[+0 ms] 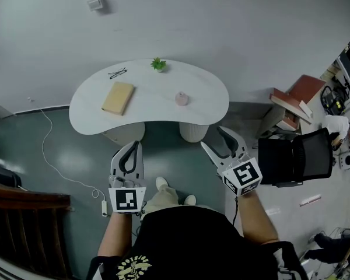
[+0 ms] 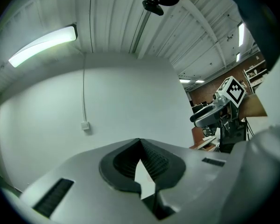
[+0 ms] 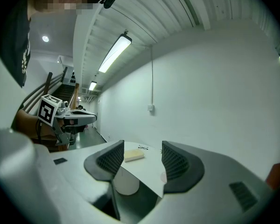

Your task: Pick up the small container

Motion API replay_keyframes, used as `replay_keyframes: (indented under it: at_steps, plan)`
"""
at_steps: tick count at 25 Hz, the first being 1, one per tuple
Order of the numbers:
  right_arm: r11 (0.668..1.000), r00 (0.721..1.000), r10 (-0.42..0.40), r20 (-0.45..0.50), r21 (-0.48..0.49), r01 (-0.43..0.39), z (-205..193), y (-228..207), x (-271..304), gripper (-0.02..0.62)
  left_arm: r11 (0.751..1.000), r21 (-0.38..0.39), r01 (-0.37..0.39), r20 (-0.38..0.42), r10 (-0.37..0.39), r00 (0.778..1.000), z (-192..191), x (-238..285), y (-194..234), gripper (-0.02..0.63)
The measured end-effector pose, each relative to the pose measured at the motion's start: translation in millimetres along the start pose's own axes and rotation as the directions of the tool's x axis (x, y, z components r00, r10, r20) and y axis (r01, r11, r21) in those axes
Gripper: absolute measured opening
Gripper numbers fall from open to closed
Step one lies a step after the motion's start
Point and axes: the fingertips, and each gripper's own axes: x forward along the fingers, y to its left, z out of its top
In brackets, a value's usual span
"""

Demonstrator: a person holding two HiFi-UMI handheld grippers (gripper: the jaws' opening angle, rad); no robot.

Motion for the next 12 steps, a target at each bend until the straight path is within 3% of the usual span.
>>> replay_keyframes:
  at_steps: [12]
  plan:
    - [0.999,0.999,-0.038,-0.006,0.000,0.038,5,-28,59,0.245,0.998,0.035,0.043,0.038,-0.044,0.998,-8,71,32,0.005]
